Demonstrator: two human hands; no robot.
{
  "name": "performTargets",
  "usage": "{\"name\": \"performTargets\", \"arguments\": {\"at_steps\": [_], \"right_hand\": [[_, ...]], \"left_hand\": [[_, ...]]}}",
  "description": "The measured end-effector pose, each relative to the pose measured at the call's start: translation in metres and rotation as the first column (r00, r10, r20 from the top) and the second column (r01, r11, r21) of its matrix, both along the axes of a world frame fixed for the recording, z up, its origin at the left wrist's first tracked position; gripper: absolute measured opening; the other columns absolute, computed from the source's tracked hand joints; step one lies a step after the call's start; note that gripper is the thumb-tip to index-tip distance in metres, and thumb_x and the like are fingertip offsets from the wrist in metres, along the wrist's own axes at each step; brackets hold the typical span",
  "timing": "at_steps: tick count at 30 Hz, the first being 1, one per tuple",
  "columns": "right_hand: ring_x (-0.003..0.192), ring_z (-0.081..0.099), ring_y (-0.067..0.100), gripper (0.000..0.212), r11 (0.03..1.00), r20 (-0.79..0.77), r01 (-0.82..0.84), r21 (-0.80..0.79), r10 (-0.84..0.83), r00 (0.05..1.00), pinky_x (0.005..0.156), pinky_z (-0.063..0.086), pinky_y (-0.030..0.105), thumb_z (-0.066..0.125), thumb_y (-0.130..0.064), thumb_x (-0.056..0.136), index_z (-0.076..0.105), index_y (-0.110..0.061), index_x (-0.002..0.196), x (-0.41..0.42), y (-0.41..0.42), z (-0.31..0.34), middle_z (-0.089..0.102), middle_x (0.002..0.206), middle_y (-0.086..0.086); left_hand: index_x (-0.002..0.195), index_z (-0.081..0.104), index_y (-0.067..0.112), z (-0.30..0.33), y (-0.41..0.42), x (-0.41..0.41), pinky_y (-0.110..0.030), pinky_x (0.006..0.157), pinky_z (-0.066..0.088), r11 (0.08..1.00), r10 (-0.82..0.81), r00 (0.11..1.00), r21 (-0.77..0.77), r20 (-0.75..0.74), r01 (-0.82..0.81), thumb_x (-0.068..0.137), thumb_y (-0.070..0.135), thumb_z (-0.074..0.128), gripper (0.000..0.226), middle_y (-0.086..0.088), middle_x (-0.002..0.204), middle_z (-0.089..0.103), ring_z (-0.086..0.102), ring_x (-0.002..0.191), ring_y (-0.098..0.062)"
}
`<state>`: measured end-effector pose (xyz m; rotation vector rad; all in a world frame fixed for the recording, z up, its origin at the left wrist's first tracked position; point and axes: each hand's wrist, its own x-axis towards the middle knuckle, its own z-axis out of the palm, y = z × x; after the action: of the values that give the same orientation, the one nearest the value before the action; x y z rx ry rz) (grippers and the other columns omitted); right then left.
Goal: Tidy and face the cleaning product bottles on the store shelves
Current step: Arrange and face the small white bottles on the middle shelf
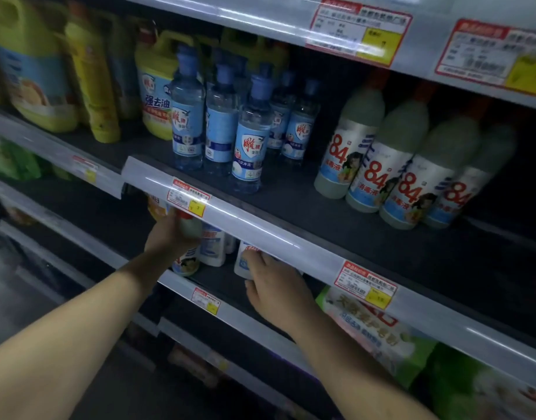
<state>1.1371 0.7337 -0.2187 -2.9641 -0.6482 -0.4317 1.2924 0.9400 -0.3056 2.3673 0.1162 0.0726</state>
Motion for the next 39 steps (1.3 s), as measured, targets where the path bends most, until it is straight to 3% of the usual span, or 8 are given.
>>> {"name": "performTargets", "arguments": {"at_steps": [4,10,14,17,21,26,31,39], "right_hand": [[0.075,0.066,0.026,0.039,1.000,-0.027,0.021,0.007,-0.020,0.999,0.055,0.052,0.031,0.074,-0.019,0.069,0.060,-0.011,0.104,0.001,-0.007,-0.004,0.067,0.088,0.010],[0.106,0.055,0.032,0.038,0.993,-0.106,-0.057,0.106,0.068,0.992,0.080,0.051,0.045,0.047,-0.018,0.093,0.042,-0.011,0.130,-0.001,-0.003,-0.007,0.056,0.120,0.013],[0.110,0.054,0.030,0.043,0.983,-0.144,-0.082,0.165,0.106,0.984,0.081,0.050,0.043,0.050,-0.025,0.092,0.040,-0.013,0.132,-0.008,0.003,-0.007,0.055,0.122,0.011],[0.103,0.058,0.028,0.048,0.971,-0.063,-0.109,0.213,0.125,0.990,0.076,0.051,0.040,0.057,-0.037,0.087,0.045,-0.014,0.127,-0.018,0.004,-0.001,0.060,0.115,0.009],[0.100,0.059,0.023,0.059,0.915,-0.008,-0.109,0.387,0.121,0.993,0.073,0.047,0.031,0.070,-0.047,0.072,0.051,-0.016,0.118,-0.033,-0.001,0.019,0.063,0.111,0.003],[0.102,0.058,0.012,0.067,0.857,-0.068,-0.044,0.513,0.092,0.993,0.079,0.051,0.034,0.076,-0.048,0.064,0.047,-0.026,0.120,-0.048,-0.020,0.046,0.061,0.114,-0.008],[0.098,0.062,0.006,0.058,0.657,-0.088,0.029,0.753,0.058,0.994,0.082,0.054,0.038,0.079,-0.037,0.063,0.051,-0.027,0.113,-0.056,-0.051,0.067,0.065,0.107,-0.012],[0.103,0.062,0.011,0.061,0.637,0.026,0.141,0.758,-0.245,0.969,0.078,0.052,0.027,0.080,-0.030,0.065,0.053,-0.025,0.120,-0.068,-0.125,0.089,0.066,0.112,-0.008]], "left_hand": [[0.121,0.045,0.015,0.025,-0.014,-0.045,-0.034,0.080,0.048,0.998,-0.060,0.998,0.022,0.029,0.060,0.071,0.020,0.074,0.058,-0.013,0.113,0.060,0.060,0.100,-0.034],[0.124,0.045,0.021,0.049,-0.014,-0.102,-0.027,0.083,0.042,0.981,-0.179,0.980,0.084,0.086,0.172,0.062,0.024,0.082,0.072,-0.002,0.117,0.056,0.056,0.105,-0.024],[0.125,0.048,0.021,0.080,-0.013,-0.138,-0.031,0.087,0.046,0.962,-0.249,0.955,0.153,0.161,0.225,0.057,0.028,0.085,0.078,-0.002,0.118,0.057,0.056,0.106,-0.023],[0.104,0.052,0.037,0.106,-0.016,-0.165,-0.034,0.084,0.050,0.948,-0.319,0.909,0.069,0.268,0.312,0.057,0.027,0.085,0.059,0.010,0.101,0.061,0.059,0.095,-0.015],[0.103,0.046,0.050,0.144,-0.029,-0.193,-0.020,0.081,0.048,0.914,-0.380,0.837,0.021,0.394,0.404,0.056,0.048,0.072,0.055,0.021,0.098,0.059,0.056,0.094,0.002],[0.107,0.041,0.053,0.195,-0.059,-0.211,-0.004,0.082,0.042,0.863,-0.434,0.734,0.007,0.522,0.505,0.056,0.048,0.070,0.059,0.032,0.106,0.055,0.053,0.098,0.013],[0.116,0.042,0.047,0.233,-0.101,-0.213,-0.009,0.082,0.046,0.794,-0.504,0.597,0.062,0.624,0.605,0.060,0.044,0.071,0.063,0.038,0.104,0.053,0.054,0.099,0.011],[0.126,0.040,0.035,0.249,-0.179,-0.202,-0.036,0.090,0.050,0.664,-0.614,0.454,0.113,0.645,0.739,0.064,0.040,0.073,0.071,0.016,0.111,0.056,0.055,0.109,-0.006]]}}
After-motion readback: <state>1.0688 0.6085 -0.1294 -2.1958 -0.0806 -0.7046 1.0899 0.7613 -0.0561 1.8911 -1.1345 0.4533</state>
